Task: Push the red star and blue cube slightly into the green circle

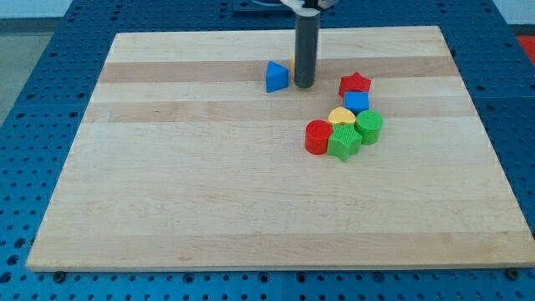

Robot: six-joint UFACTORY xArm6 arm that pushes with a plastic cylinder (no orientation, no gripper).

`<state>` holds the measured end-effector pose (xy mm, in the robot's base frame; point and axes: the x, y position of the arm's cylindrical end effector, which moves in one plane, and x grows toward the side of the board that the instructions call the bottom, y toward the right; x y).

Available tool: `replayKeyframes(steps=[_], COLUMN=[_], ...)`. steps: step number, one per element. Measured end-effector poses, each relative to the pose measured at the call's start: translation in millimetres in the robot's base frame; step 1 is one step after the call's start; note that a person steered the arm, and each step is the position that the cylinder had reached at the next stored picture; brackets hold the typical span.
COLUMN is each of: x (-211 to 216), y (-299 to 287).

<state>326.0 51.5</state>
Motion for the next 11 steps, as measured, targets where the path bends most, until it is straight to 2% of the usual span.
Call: replayKeyframes(steps=[2, 7, 11], x=[-19, 4, 28], y=[69, 55, 79])
